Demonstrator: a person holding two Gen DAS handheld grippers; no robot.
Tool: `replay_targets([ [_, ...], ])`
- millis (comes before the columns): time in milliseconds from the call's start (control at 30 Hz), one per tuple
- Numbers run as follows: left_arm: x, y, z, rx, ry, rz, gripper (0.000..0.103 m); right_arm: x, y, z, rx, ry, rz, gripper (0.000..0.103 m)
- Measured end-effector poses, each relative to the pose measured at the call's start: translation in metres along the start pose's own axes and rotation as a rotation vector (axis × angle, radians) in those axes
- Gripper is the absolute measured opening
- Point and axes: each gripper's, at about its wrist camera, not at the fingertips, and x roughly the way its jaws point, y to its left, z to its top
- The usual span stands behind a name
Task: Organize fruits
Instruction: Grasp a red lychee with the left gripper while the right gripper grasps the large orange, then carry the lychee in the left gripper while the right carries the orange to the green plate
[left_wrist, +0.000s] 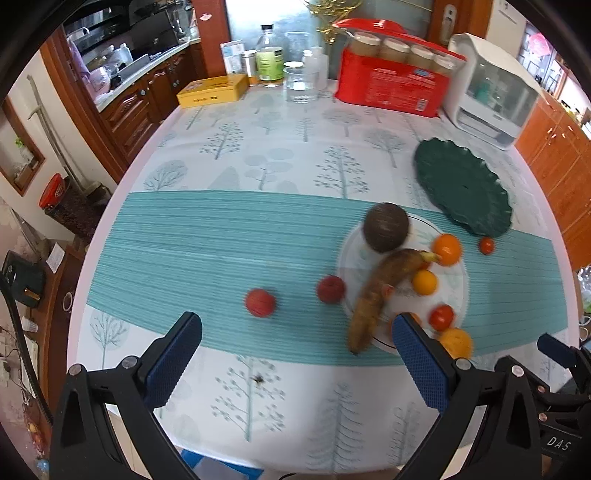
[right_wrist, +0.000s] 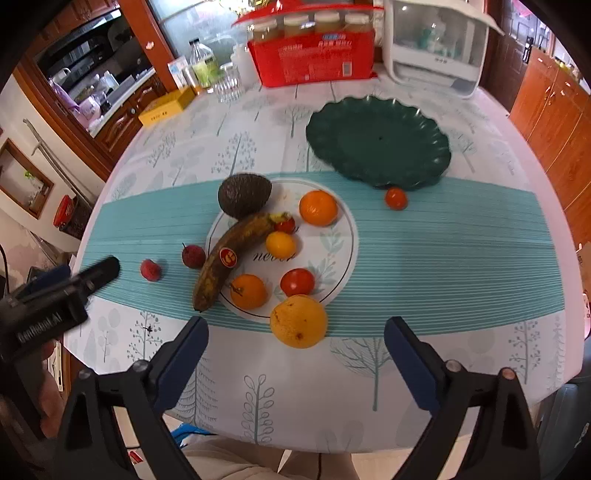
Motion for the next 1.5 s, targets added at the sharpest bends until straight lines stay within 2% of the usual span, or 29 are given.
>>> replay_targets([
  [200,0.024,0.022,0.011,0.023,0.003,0.004,0.102,0.027,-0.002,0.0,0.0,0.04,-0.012,0.094],
  [367,0.051,0.031,0.016,0.078,0.043,-0.03,0.102,0.044,-0.004,-0.003,-0.006,0.056,-0.009,0.085],
  [433,0.06,0.034,0.015,0.106,0.048,-0.036,0.1,0.05,-0.003,-0.005,-0.012,0.055,0.006,0.081],
  [633,0.095,0.039,0.012,0.141,0.094,-0.065,0.095,0.063,-0.001,-0.007,-0.012,0.043,0.072,0.076],
  [933,0.134,0.04,0.004,0.16,0.166,-0.125,0.072,0.081,-0.002,-0.01,0.002,0.072,0.05,0.071],
  [1100,0.146,0.045,0.003,0.148,0.197,-0.16,0.045,0.089,-0.002,-0.013,-0.019,0.076,0.013,0.062],
  [1200,0.152,0.046,0.002,0.142,0.213,-0.169,0.033,0.092,-0.003,-0.013,-0.019,0.078,0.011,0.057],
  [1500,0.154,0.043,0.001,0.165,0.192,-0.167,0.033,0.1,-0.004,-0.014,-0.015,0.075,0.019,0.057],
])
